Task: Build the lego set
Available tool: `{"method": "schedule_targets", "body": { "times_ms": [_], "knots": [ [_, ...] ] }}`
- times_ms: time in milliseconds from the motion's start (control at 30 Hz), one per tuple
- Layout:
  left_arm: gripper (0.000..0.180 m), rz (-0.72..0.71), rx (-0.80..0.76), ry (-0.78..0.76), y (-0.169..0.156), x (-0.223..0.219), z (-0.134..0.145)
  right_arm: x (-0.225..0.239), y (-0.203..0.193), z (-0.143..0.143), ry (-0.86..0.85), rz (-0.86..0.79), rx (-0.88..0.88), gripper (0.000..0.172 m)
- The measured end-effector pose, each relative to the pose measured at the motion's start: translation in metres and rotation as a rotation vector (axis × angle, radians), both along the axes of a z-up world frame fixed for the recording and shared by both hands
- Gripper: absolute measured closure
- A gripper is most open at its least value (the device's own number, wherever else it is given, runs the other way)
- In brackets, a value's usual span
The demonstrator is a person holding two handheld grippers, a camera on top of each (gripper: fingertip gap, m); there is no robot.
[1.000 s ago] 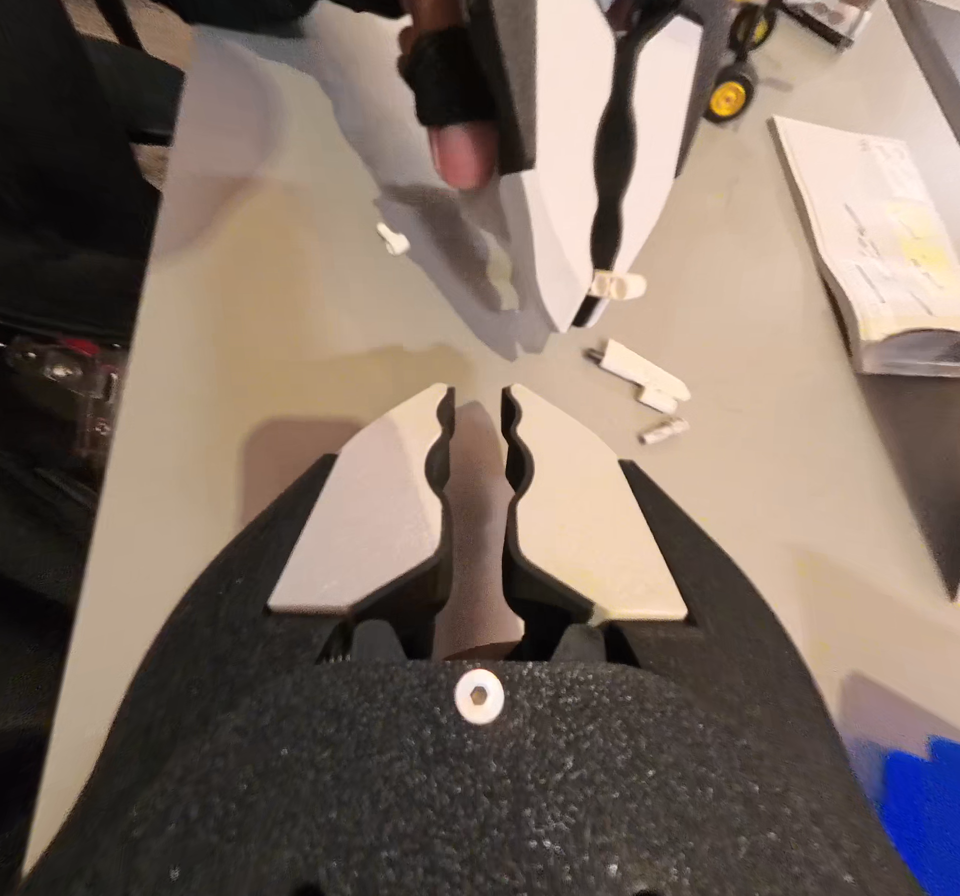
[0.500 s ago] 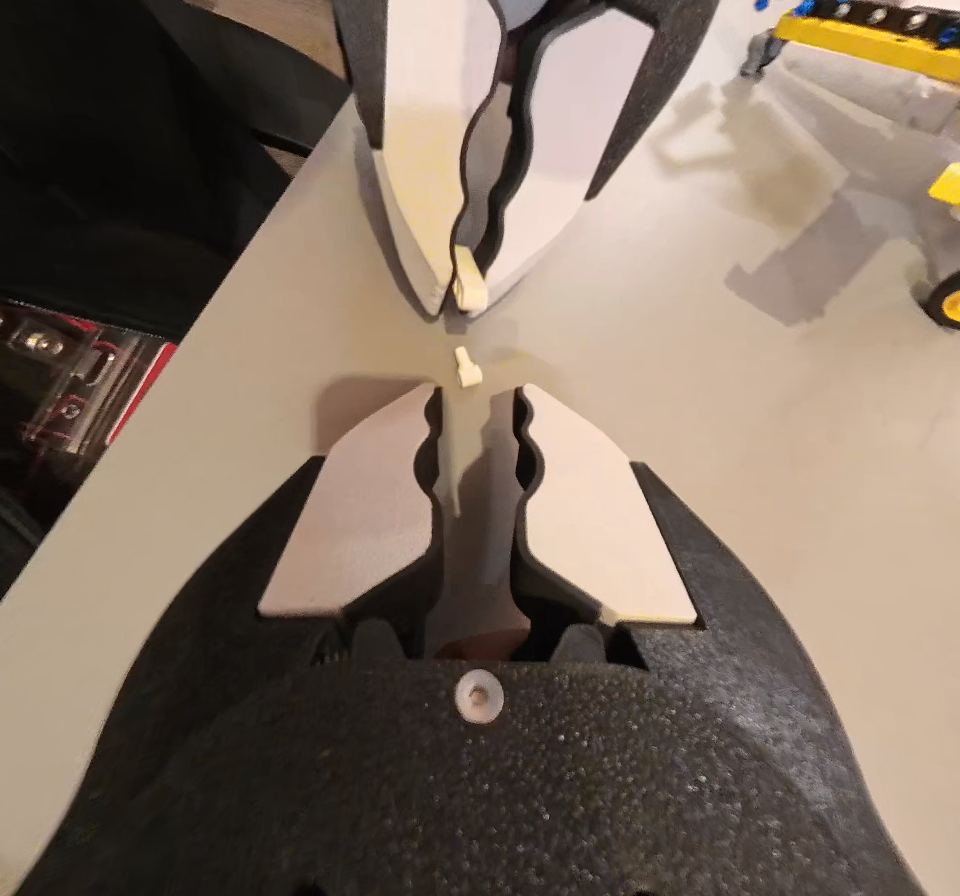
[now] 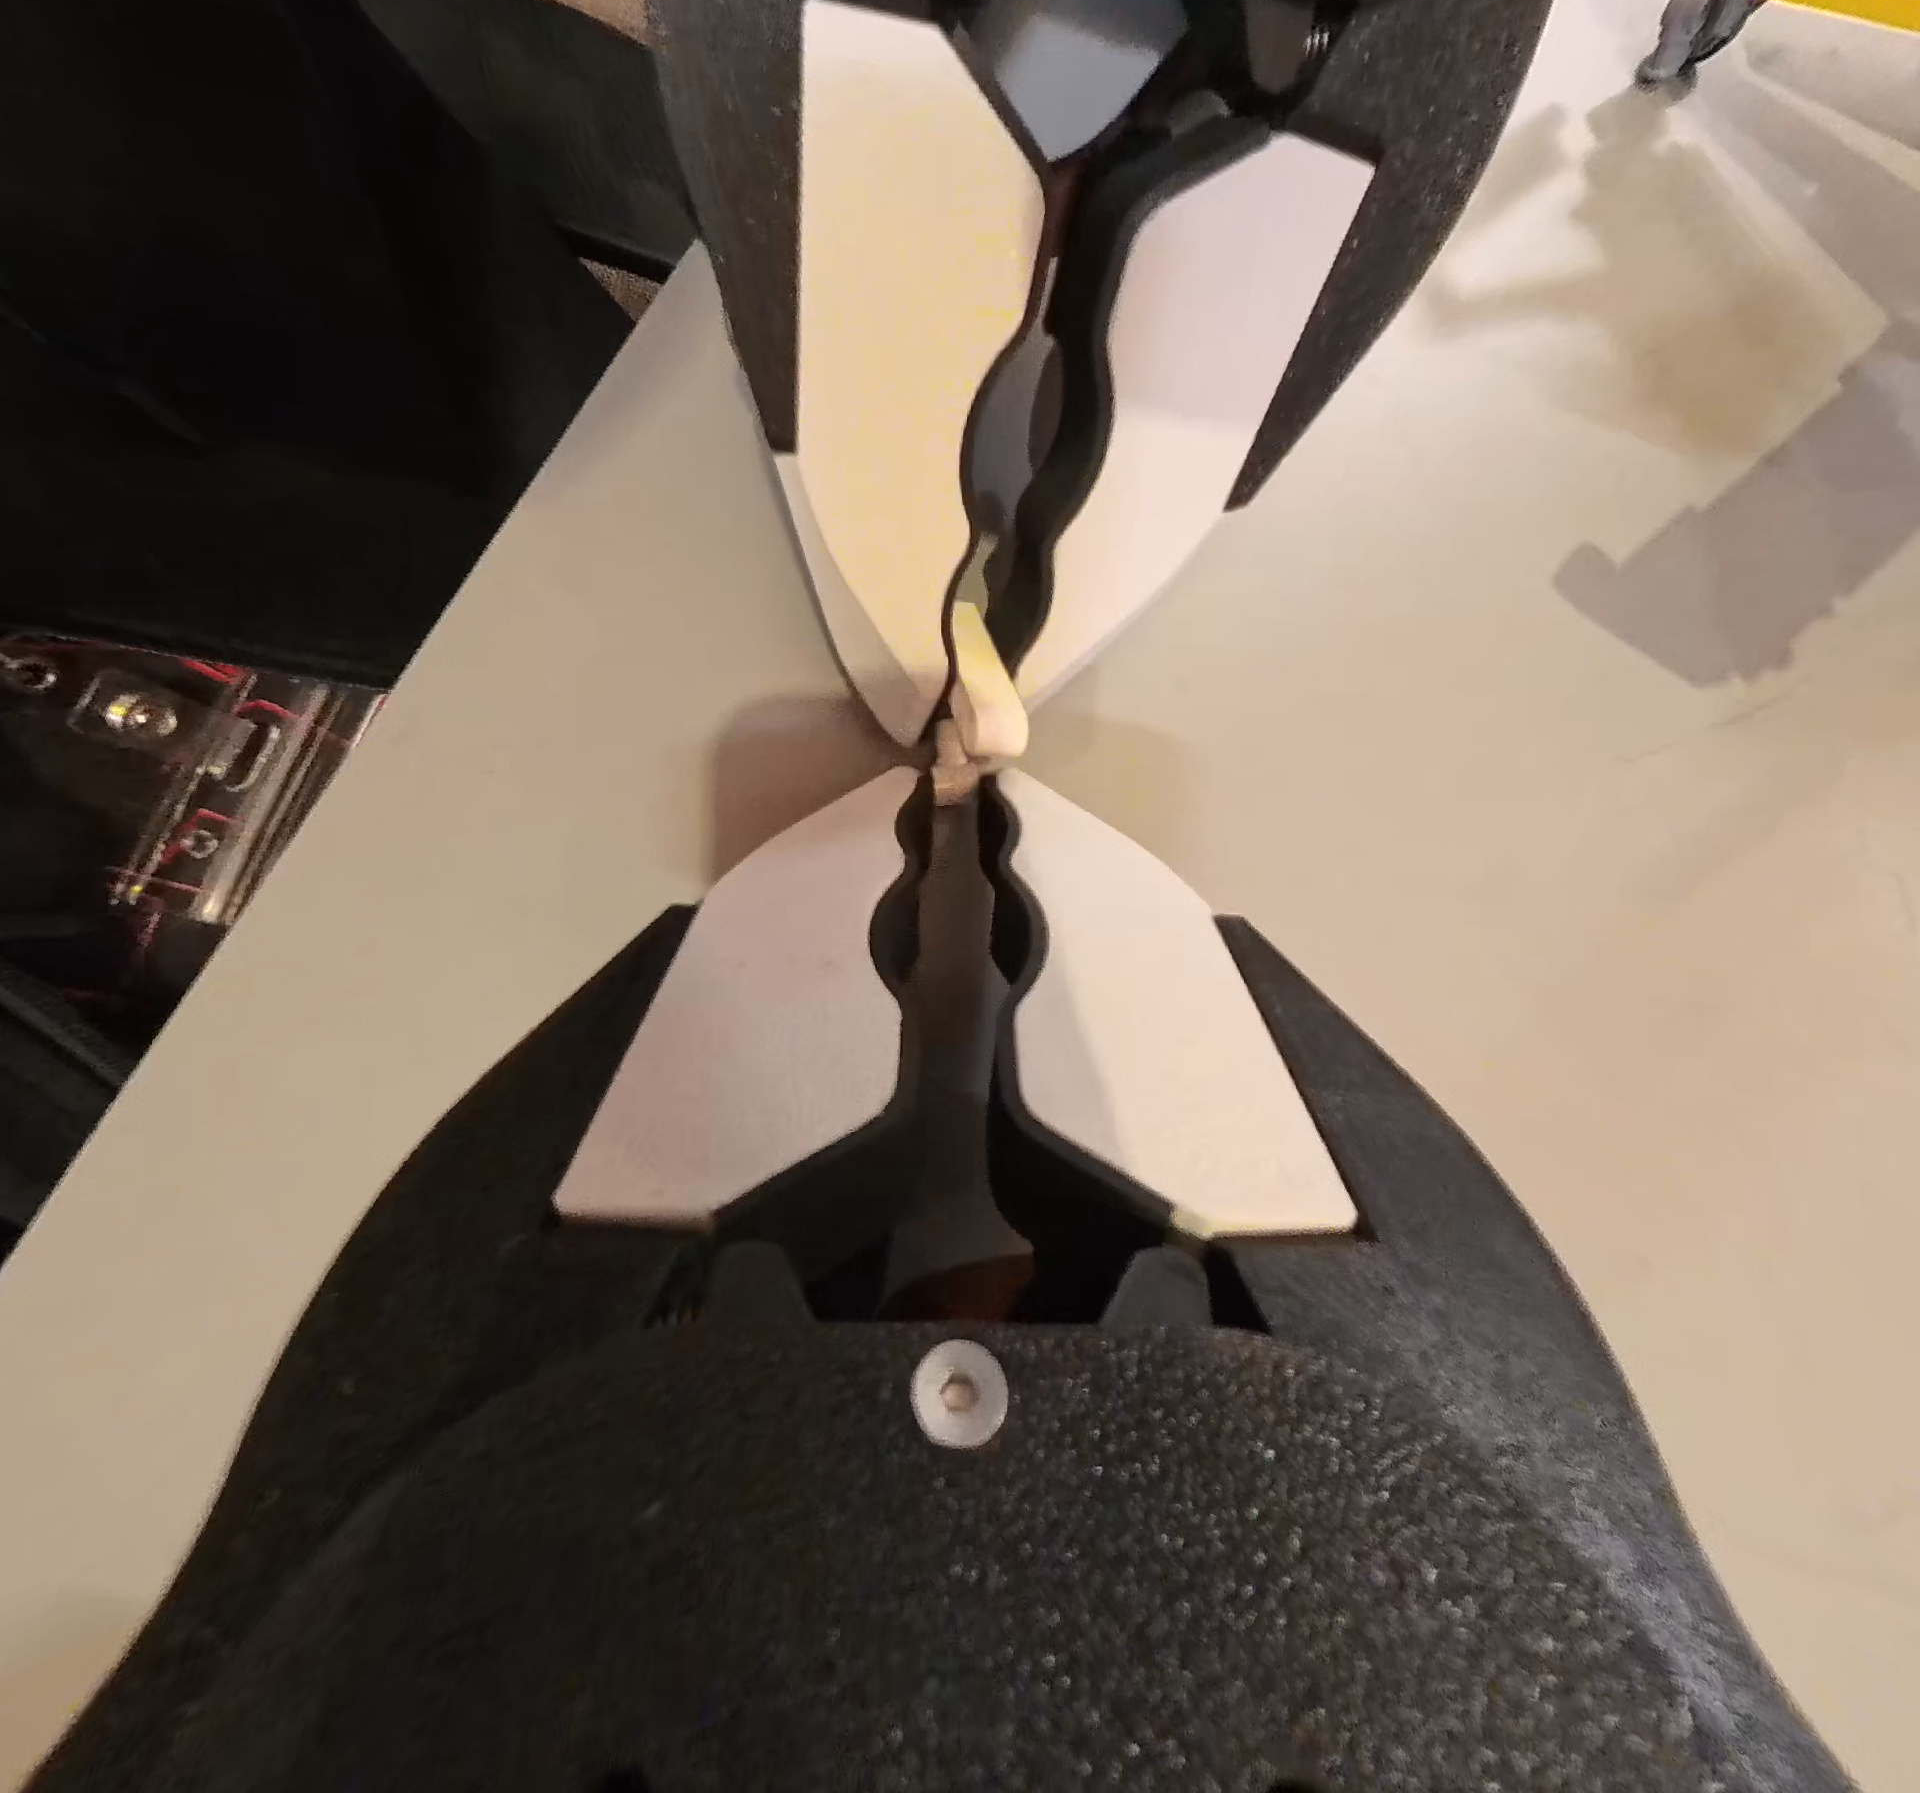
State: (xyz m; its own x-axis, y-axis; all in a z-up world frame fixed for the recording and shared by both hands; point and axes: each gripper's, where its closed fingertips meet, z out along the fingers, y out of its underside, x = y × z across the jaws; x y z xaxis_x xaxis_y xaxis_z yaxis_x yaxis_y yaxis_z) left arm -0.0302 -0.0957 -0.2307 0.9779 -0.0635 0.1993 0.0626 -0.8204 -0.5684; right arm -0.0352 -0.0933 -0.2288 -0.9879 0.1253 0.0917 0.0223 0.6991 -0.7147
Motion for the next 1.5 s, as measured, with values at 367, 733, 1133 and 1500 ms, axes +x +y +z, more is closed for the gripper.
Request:
{"method": "schedule_targets", "body": {
  "times_ms": [367,733,1133,1500],
  "knots": [
    [0.172,0.074,0.190,-0.145,0.014,-0.009,0.016,-0.005,0.017,0.019,0.144,-0.095,-0.080,0.164],
    [0.172,0.057,0.403,-0.440,0.046,-0.002,0.046,-0.005,0.047,0.046,0.267,-0.190,-0.092,0.164],
    [0.172,0.035,0.431,-0.498,0.057,0.007,0.052,0.003,0.051,0.053,0.283,-0.194,-0.154,0.165],
    [0.172,0.030,0.565,-0.779,0.058,0.012,0.083,0.009,0.050,0.080,0.299,-0.183,-0.310,0.165]
  ]
}}
